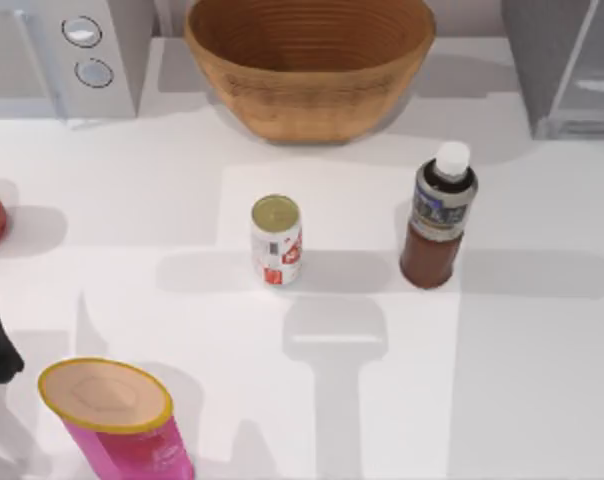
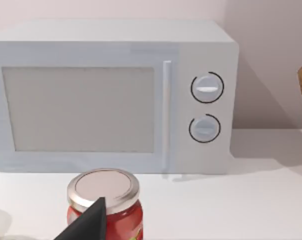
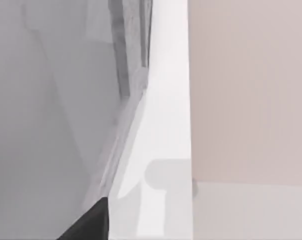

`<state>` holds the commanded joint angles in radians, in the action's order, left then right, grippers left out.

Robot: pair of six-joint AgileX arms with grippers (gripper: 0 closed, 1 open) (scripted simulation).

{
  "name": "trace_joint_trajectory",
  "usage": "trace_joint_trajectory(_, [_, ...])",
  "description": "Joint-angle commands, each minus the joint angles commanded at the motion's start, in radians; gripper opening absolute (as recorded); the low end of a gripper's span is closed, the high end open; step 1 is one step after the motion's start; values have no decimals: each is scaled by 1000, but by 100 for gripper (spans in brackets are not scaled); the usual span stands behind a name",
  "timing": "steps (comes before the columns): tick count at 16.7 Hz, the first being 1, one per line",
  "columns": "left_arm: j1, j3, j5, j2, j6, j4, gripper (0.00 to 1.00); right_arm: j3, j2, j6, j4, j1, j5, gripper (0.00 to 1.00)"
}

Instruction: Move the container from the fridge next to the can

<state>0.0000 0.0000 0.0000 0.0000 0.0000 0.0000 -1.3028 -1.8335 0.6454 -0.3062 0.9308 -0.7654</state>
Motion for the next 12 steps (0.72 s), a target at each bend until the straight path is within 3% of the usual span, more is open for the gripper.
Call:
trace_joint_trajectory(5, [0, 0, 0, 0, 0, 0, 100, 28, 18, -50, 33, -53, 53, 100])
trace_joint_trajectory(12, [0, 0, 0, 0, 0, 0, 100, 163, 104, -342, 199, -499, 384, 100])
